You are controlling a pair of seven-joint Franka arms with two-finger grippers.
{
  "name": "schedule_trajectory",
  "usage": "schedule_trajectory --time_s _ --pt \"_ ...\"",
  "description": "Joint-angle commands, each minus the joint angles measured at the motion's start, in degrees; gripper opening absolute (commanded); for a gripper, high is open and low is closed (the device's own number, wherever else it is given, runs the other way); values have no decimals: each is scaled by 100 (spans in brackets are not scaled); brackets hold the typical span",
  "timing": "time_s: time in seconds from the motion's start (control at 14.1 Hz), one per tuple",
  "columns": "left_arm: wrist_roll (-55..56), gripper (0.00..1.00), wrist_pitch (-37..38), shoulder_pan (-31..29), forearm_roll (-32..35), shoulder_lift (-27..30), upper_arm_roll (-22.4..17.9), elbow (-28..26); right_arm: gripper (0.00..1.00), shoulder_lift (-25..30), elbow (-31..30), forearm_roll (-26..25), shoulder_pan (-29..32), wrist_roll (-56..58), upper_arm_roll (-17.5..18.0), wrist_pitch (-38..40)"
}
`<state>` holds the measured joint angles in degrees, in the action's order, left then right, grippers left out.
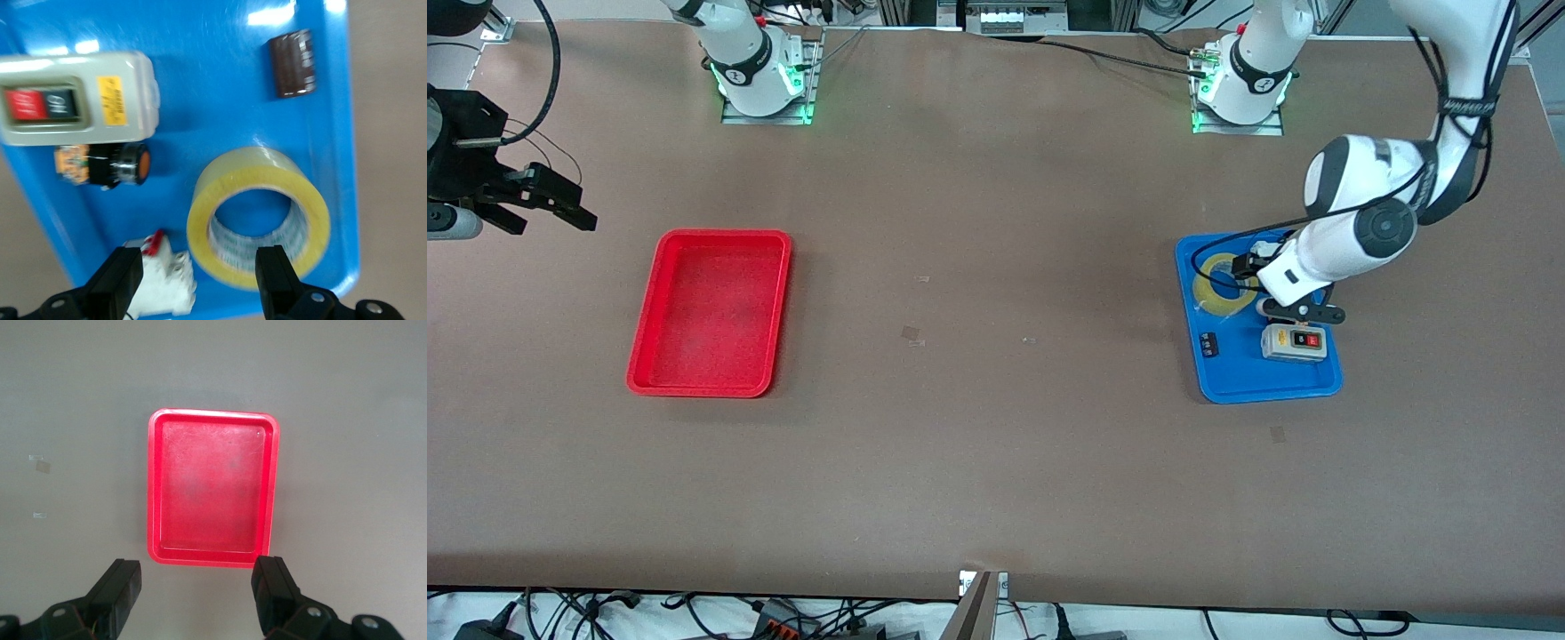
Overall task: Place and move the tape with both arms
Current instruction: 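Grasp the yellow tape roll with the left gripper, then carry the tape roll off the blue tray and set it on the table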
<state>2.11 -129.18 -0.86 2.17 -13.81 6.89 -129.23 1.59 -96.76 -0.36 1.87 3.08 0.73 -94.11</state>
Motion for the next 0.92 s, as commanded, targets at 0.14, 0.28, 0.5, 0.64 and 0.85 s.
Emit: schedule_trajectory --time_s 0.14,0.28,0.5,0.64,0.85 --pt "238 66 -310 -20 -50 -535 31 135 99 78 -10 -34 7 87 23 59" --pt "238 6 -223 -20 -50 -526 31 135 99 78 -10 -17 7 87 23 59" --pt "238 0 818 -11 -50 -491 40 878 99 78 -10 -8 7 96 23 59" --pt "333 0 1847 42 -76 -578 92 1809 99 78 -10 -8 7 96 23 59" --pt "1428 0 2458 129 -646 -947 548 2831 99 78 -10 -8 7 96 23 68"
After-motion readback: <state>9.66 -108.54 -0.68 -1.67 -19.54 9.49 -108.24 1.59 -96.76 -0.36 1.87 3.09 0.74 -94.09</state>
